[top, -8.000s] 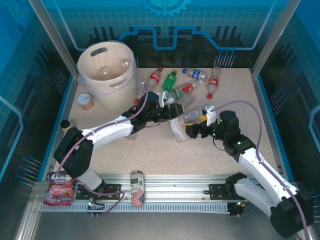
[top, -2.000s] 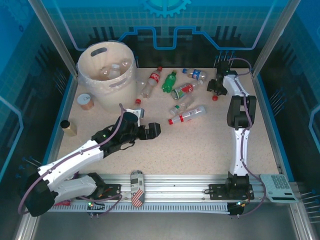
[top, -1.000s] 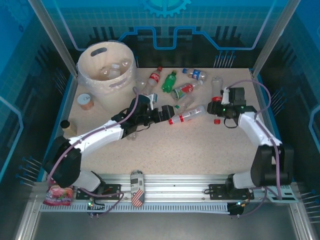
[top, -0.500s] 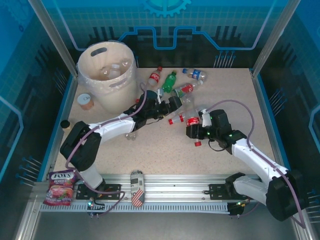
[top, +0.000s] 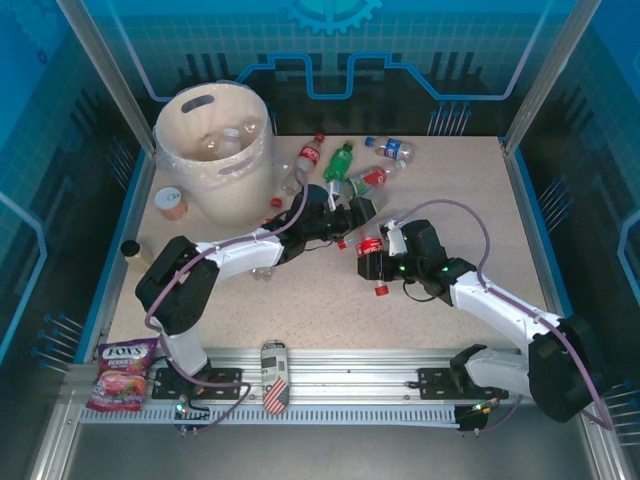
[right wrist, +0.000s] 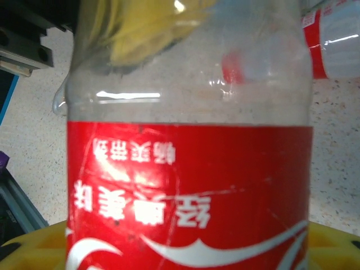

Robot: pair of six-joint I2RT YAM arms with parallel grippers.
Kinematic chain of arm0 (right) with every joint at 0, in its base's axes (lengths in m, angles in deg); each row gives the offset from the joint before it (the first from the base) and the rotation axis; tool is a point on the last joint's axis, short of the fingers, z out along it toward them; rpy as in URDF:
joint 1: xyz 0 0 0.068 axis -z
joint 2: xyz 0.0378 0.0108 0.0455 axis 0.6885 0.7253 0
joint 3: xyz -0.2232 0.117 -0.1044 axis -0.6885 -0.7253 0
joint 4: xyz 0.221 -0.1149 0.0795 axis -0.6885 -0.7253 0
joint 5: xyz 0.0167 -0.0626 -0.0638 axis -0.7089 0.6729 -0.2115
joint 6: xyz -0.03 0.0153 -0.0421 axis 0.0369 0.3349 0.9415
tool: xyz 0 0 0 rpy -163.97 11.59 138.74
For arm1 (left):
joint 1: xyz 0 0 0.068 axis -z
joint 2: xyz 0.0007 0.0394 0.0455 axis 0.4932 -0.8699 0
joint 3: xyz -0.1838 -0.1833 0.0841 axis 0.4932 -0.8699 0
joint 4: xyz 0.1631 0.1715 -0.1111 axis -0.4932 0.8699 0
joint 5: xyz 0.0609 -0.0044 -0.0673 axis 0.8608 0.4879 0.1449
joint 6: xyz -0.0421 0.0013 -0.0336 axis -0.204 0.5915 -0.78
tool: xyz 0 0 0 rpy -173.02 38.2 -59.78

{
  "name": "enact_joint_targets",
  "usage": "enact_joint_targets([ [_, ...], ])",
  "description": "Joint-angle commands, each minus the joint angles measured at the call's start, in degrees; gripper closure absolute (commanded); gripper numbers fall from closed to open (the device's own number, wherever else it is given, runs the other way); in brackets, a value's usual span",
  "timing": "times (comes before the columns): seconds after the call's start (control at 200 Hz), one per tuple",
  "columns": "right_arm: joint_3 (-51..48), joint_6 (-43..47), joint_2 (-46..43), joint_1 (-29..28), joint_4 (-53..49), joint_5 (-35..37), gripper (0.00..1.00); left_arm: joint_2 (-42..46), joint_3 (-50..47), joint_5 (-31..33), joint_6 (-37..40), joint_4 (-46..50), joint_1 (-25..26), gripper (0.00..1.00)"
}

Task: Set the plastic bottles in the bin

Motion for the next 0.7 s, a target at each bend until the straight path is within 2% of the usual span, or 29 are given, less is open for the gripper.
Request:
enact_joint_targets([
  [0.0, 1.3, -0.5, 0.3, -1.1, 2.6, -1.7, 0.53, -1.1, 2.2, -1.2, -0.1, -1.8, 0.4, 0.17],
  [0.11, 1.2, -0.8, 0.3, -1.3, 3.0, -1.4, 0.53, -1.7, 2.6, -1.0, 0.0, -1.6, 0.4, 0.2],
  [0.305, 1.2, -0.6, 0.2, -1.4, 2.1, -0.8, 0.52, -0.8, 1.6, -0.6, 0.0, -1.8, 0.1, 0.44],
  [0.4, 1.2, -0.7, 0.3, -1.4, 2.3, -1.0, 0.51, -0.4, 1.5, -0.2, 0.4, -1.4, -0.1, 0.47],
  [0.525, 1.4, -0.1, -0.3, -1.4, 1.6, -0.5, 0.43, 0.0, 1.3, 0.0, 0.6, -1.1, -0.6, 0.51],
  [0.69, 3.6, 3.3, -1.9, -1.1, -3.4, 1.3, 0.24, 0.6, 0.8, 0.7, 1.5, -0.2, -1.1, 0.51],
])
